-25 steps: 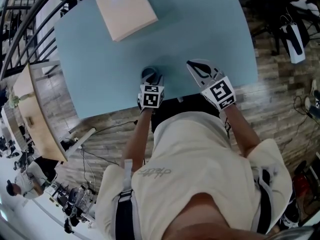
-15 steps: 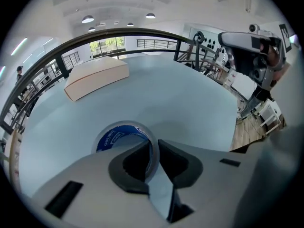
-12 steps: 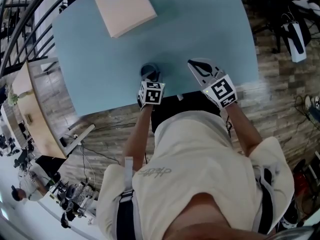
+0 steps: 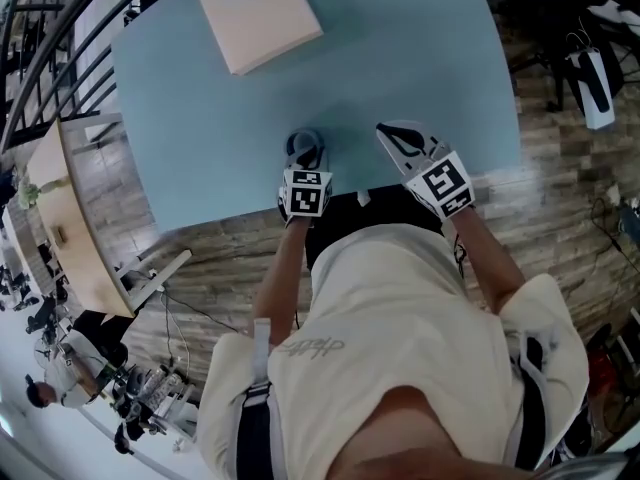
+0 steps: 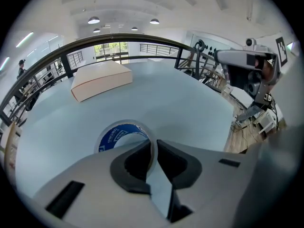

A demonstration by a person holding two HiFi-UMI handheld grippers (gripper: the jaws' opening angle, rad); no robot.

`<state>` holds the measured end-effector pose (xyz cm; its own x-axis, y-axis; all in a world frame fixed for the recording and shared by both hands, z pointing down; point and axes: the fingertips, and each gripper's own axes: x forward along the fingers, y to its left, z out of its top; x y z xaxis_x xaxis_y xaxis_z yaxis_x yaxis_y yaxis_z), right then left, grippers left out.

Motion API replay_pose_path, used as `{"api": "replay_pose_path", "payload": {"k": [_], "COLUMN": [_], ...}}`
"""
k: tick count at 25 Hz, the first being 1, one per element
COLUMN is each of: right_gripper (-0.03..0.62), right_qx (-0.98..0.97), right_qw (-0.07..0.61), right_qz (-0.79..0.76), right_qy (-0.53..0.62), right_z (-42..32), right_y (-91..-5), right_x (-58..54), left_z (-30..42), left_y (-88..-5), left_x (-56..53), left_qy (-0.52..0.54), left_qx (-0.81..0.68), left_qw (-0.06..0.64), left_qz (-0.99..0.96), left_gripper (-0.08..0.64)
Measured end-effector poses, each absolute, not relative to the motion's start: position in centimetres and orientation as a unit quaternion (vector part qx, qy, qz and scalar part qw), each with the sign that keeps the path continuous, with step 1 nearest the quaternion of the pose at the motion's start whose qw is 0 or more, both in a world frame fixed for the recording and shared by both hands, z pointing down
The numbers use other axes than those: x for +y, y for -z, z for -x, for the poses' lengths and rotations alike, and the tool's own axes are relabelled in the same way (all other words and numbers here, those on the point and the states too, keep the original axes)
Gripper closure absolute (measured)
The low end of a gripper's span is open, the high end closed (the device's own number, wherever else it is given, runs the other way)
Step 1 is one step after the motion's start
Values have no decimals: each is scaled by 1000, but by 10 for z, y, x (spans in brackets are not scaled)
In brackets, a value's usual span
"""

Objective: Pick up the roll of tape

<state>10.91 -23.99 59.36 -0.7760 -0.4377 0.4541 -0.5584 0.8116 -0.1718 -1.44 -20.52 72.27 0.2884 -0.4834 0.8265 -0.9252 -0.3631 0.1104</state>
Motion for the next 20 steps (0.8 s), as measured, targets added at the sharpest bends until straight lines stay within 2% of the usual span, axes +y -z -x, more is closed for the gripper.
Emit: {"api": "replay_pose_path", "payload": {"k": [11,20], "right_gripper": [586,586], "right_qx": [-926,-917], "right_qw": [189,173], "right_qz": [-305,-348], "right_qy": [-118,-88], "right_z": [-93,-92], "right_y": [-559,-524], "right_x": [-241,-242], "left_z": [38,55], "left_y": [-648,-578], "left_x": [-220,-247], "left_qy": [-294,-234], "left_qx": [-495,-510], "left_qw": [276,225], "left_qz": [-770,-796], "left_gripper": [505,505]}}
